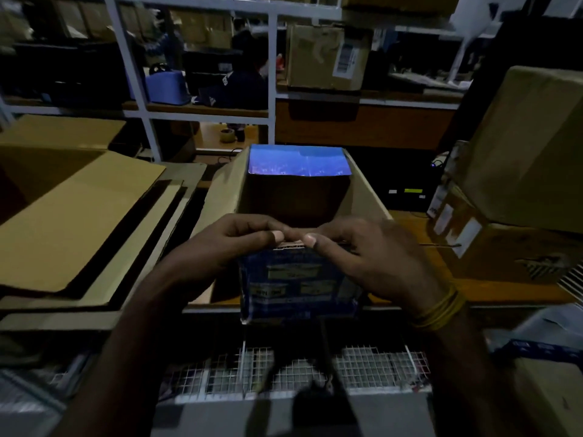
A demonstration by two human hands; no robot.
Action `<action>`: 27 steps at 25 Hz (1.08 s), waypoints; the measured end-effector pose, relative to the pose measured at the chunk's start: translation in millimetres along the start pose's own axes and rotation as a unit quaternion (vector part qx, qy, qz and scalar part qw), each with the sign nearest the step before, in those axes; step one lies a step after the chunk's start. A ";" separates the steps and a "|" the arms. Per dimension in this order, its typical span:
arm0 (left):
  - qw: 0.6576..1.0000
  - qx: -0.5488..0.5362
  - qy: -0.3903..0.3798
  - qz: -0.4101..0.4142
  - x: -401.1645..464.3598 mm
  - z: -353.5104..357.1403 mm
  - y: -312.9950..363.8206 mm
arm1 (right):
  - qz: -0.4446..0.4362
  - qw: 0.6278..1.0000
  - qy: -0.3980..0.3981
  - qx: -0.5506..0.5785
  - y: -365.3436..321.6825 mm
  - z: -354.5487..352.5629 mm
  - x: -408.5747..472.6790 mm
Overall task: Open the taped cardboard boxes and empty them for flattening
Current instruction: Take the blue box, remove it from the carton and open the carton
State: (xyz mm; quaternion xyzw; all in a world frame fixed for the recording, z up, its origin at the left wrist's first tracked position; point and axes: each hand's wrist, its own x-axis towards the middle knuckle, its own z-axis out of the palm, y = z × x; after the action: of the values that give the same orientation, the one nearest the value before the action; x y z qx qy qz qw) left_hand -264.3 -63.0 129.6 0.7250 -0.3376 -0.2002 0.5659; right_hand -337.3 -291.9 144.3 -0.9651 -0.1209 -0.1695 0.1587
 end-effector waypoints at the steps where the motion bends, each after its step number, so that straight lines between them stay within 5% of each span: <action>1: 1.000 -0.001 0.011 -0.013 -4.7 6.0 -1.6 | 0.000 1.000 -0.009 0.003 0.4 3.6 -5.8; 4: 0.998 -0.006 0.024 -0.055 -17.3 22.3 -6.6 | 0.015 0.998 -0.047 0.032 3.8 13.7 -21.1; 10: 0.974 0.191 0.058 -0.103 -12.5 50.5 -39.3 | 0.039 0.993 -0.107 0.035 27.4 54.7 -34.4; 17: 0.851 0.474 0.173 -0.148 19.9 84.1 -65.5 | 0.069 0.991 -0.111 -0.025 62.9 84.5 -16.6; 21: 0.798 0.528 0.275 -0.093 42.5 78.5 -72.5 | 0.050 0.997 -0.008 -0.062 77.4 87.1 4.8; 27: 0.755 0.597 0.243 -0.122 69.5 52.9 -64.0 | 0.018 0.995 -0.008 -0.095 94.1 91.7 39.0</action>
State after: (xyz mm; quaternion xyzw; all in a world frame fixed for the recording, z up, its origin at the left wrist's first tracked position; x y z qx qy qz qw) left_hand -235.0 -140.6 60.0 0.9749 -0.1483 0.1579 0.0518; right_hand -248.2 -339.7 51.8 -0.9792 -0.0885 -0.1692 0.0687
